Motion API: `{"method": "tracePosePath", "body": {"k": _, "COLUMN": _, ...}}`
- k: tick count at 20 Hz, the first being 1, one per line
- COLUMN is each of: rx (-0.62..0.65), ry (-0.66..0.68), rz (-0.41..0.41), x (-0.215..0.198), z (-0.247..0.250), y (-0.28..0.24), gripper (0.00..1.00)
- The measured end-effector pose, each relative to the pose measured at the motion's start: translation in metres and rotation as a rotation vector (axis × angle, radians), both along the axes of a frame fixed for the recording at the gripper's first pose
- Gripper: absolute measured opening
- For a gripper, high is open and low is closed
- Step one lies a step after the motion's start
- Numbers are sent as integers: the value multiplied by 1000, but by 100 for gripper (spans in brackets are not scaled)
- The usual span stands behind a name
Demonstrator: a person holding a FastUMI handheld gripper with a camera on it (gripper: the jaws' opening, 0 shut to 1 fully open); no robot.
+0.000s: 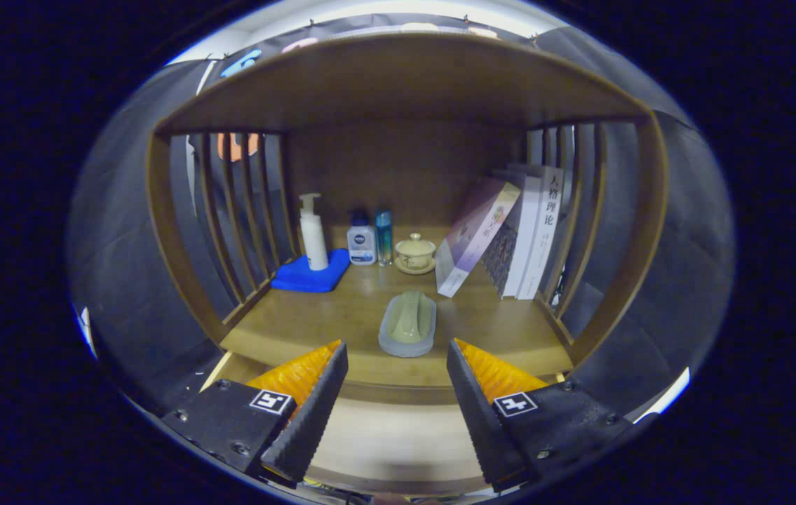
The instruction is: Pull open the drawer, take out the items inside it, and place them on the countertop above the cabinet.
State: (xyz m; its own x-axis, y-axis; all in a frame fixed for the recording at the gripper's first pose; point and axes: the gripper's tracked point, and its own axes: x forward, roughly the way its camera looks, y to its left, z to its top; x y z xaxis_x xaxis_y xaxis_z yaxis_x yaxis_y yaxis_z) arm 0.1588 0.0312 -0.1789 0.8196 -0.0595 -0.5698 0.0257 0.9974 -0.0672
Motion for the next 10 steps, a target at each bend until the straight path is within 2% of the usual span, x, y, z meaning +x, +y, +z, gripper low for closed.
{"method": "tracePosePath", "body": {"k": 5, "rx": -21, "ry": -162, "rz": 39, "x": -54, "z": 9, "y": 4, "gripper": 90}}
{"method": "tracePosePath", "body": {"k": 10, "rx": -57, "ry": -233, "rz": 55, "x": -101, "z": -25, "y": 8, "gripper": 91}}
